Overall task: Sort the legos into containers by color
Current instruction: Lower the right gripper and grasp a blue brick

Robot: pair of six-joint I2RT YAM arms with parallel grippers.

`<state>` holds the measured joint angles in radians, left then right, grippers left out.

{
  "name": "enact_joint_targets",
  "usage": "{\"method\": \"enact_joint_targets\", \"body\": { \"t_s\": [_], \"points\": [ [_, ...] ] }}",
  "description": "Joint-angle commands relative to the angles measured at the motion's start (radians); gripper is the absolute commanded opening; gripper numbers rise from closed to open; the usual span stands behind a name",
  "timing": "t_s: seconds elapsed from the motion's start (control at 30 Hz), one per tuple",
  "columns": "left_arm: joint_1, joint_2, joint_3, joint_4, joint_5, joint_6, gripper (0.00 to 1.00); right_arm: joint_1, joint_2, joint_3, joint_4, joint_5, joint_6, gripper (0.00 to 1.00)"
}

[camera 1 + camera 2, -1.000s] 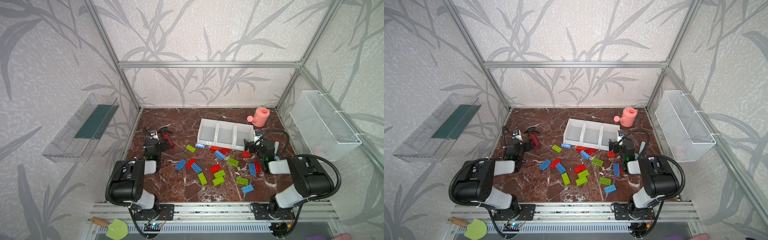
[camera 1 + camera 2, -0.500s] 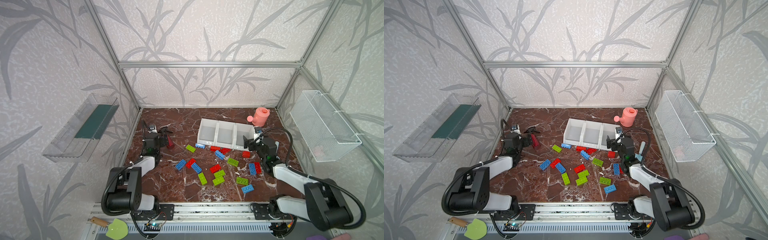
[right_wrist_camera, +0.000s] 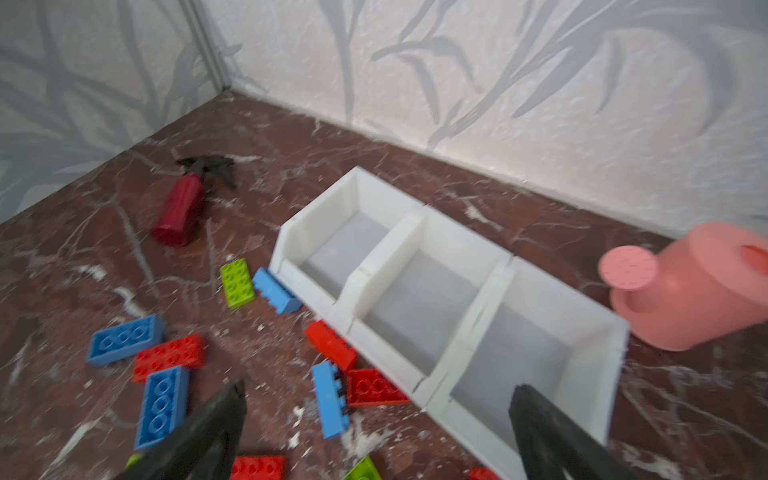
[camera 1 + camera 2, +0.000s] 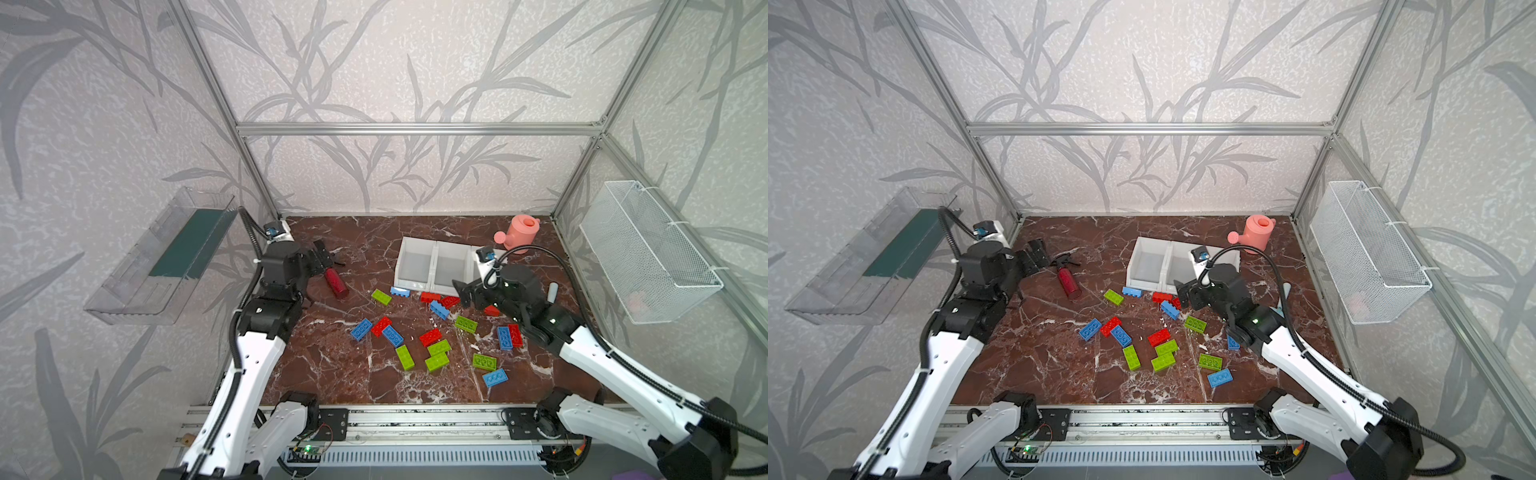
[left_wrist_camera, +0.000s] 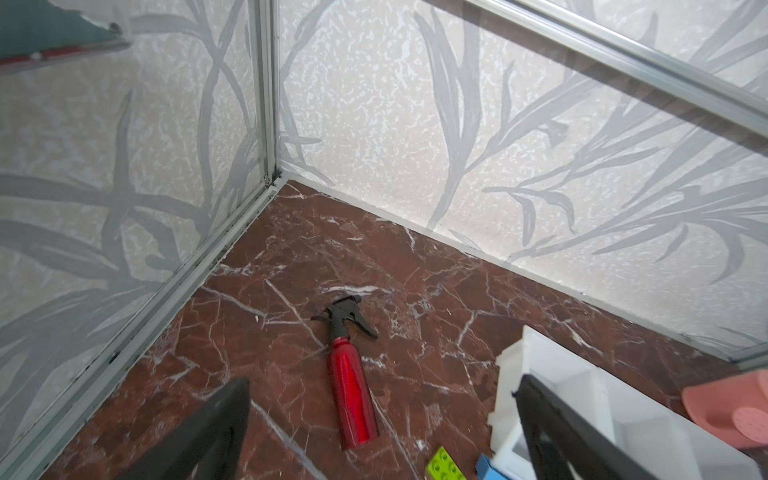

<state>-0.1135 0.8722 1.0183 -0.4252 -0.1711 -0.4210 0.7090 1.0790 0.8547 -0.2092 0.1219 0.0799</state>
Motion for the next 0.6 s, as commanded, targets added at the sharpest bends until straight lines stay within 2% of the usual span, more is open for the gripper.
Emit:
{"method": "enact_joint_targets", "body": {
  "t_s": [0.0,0.1,0.23,0.57],
  "points": [
    [0.001,-0.075,-0.023,-0.208,0.080,-0.037,0.99,0.115,0.096,0.037,-0.155,-0.034,0.015,0.97],
    [0.002,-0.137,-0.066,-0.260,0.137,-0.040,0.99,0.208,0.224,0.089,-0.148,-0.050,0.012,0.93],
    [0.002,-0.238,-0.167,-0.251,0.142,-0.066,0.99,0.283,0.402,0.171,-0.130,-0.075,0.003,0.90],
    [-0.007,-0.368,-0.206,-0.273,0.050,-0.058,0.99,0.308,0.758,0.426,-0.217,-0.100,-0.008,0.86]
  ]
}}
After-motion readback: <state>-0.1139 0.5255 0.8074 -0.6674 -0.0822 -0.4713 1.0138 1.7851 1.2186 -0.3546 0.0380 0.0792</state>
